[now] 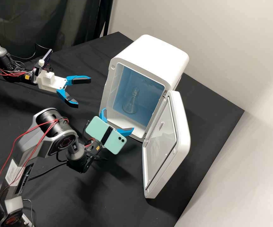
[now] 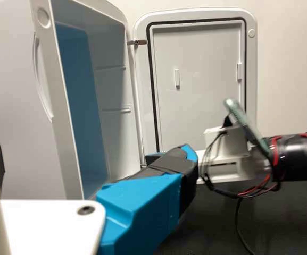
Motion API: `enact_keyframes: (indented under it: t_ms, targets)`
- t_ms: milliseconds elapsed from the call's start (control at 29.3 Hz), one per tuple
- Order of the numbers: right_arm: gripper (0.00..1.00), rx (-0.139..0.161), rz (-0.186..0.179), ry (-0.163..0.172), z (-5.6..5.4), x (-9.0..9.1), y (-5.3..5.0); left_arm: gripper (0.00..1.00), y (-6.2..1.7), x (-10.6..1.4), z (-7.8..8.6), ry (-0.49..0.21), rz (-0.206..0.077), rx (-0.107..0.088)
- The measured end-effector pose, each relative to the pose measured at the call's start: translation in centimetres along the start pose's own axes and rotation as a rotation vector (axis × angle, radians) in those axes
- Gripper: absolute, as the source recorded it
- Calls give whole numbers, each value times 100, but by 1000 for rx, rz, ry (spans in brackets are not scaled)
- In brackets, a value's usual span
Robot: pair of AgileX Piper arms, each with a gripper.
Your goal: Place the flask in the incubator
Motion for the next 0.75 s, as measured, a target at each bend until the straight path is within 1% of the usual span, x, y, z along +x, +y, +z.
enact_keyframes:
  t_ms: [34,103,171,239,308,342,444,513,581,649,718,752]
  targets:
    - [100,-20,-1,5,-37,-83,16,100,0,0,-2,-2,-1,1]
    - [100,-35,3,11,-80,-156,40,100,0,0,-2,-2,-1,1]
    - [100,-43,6,6,-97,-222,47,100,2,0,-3,0,2,1]
    - [100,-43,14,-1,-110,-293,64,100,2,0,-3,0,2,1]
    - [100,-50,30,-11,-142,-387,82,100,3,0,-3,0,2,1]
    - [100,-50,45,-18,-154,-423,93,100,3,0,-3,0,2,1]
    - [100,-45,103,-56,-193,-563,134,100,3,0,-3,0,2,1]
    - [100,-43,137,-66,-229,-647,163,100,3,0,-3,0,2,1]
    - [100,-48,144,-59,-266,-698,174,100,3,0,-3,0,2,1]
    - [100,-43,151,-46,-306,-756,193,100,3,0,-3,0,2,1]
    - [100,-31,156,-41,-332,-800,195,100,3,0,-3,0,2,1]
    - [100,-16,166,-37,-350,-836,210,100,3,0,-3,0,2,1]
